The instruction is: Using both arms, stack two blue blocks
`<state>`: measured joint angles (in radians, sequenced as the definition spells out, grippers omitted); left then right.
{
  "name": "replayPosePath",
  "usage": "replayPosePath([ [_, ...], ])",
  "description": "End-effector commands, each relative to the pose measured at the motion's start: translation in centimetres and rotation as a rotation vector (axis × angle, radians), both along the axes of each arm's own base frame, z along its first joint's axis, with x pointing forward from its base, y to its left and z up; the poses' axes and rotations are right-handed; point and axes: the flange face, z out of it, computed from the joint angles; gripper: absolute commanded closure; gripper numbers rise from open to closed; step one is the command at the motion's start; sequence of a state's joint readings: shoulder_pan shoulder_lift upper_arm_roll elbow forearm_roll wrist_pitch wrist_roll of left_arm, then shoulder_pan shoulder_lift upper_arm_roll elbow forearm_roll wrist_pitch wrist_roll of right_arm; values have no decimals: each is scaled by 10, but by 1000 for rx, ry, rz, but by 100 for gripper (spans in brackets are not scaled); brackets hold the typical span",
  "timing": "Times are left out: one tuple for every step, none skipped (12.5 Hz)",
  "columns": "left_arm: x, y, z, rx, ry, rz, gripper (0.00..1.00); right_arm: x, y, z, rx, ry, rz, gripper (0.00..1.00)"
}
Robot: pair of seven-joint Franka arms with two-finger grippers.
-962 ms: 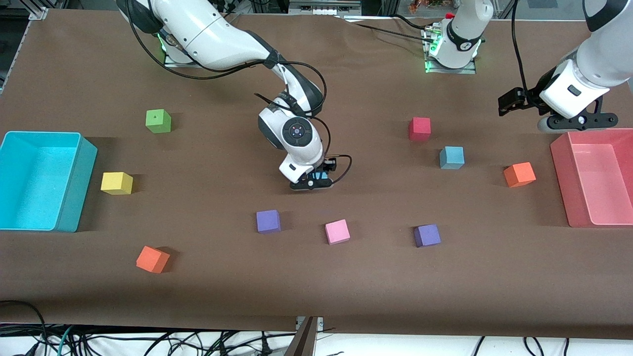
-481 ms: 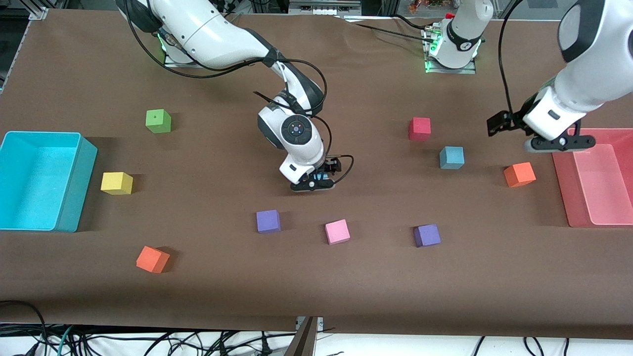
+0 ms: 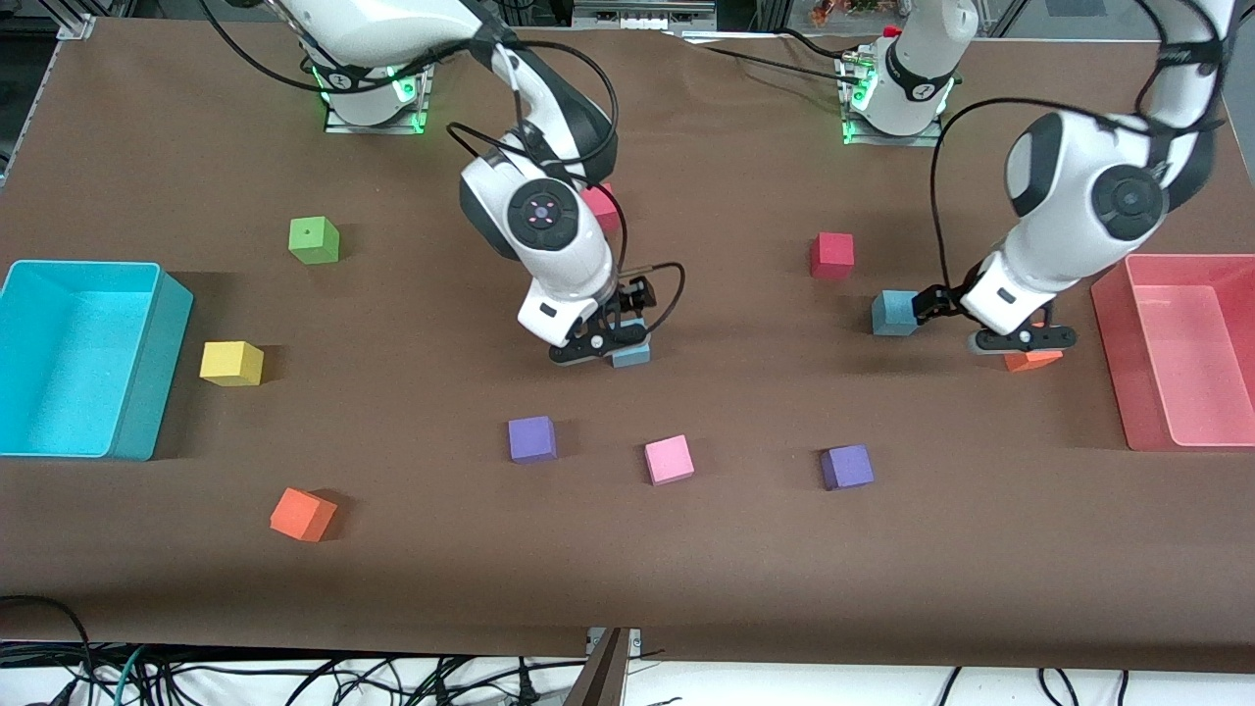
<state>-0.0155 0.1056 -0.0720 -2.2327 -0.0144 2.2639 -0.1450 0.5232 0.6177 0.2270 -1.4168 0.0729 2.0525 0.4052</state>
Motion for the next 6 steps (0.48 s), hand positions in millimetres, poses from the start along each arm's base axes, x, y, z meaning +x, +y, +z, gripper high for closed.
replayPosePath([
  [-17, 5, -33, 5, 29, -16, 0, -13, -44, 3, 96, 34, 105, 0],
  [-19, 5, -46, 6, 55, -16, 0, -16, -57, 1, 136, 30, 122, 0],
  [-21, 5, -58, 4, 72, -16, 0, -18, -70, -3, 177, 17, 130, 0],
  [-24, 5, -68, 3, 68, -16, 0, -24, -75, -9, 230, 5, 136, 1],
  [-27, 4, -77, 2, 59, -15, 0, -28, -83, -18, 275, -13, 138, 0],
  [-29, 4, -83, 1, 60, -15, 0, -30, -92, -27, 316, -39, 135, 0],
])
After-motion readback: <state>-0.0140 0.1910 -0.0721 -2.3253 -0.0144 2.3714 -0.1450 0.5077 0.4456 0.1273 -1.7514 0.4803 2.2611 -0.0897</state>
